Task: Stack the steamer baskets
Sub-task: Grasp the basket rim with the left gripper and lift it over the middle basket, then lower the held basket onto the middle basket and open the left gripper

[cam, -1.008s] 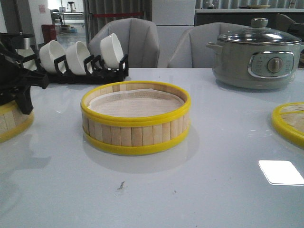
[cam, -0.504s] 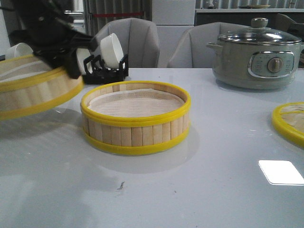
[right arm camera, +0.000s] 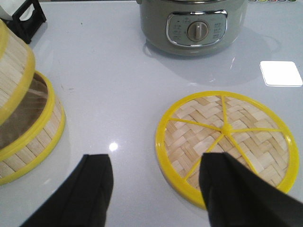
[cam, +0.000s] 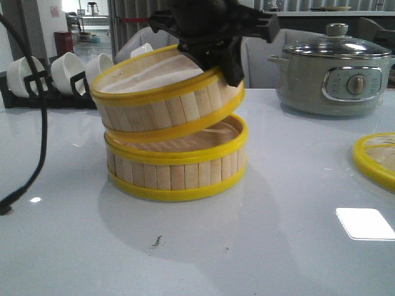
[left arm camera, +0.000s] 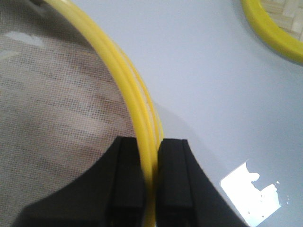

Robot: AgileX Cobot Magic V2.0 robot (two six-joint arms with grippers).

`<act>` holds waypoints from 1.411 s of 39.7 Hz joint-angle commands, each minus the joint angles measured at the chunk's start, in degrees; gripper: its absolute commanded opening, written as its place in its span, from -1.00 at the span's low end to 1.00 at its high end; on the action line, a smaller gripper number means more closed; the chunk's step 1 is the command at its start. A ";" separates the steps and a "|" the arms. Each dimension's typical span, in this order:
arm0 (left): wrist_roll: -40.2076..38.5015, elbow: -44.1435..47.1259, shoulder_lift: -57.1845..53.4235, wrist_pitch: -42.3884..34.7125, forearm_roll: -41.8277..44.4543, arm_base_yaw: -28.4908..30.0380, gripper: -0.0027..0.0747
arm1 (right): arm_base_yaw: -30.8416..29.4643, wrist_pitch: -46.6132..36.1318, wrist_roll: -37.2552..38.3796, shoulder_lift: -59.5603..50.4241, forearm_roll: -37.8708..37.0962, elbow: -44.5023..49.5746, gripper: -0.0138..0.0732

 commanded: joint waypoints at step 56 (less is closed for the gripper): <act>0.11 -7.24 1.18 4.20 2.36 -1.59 -0.71 | -0.07 -3.79 -0.64 -0.02 -0.35 -2.26 0.49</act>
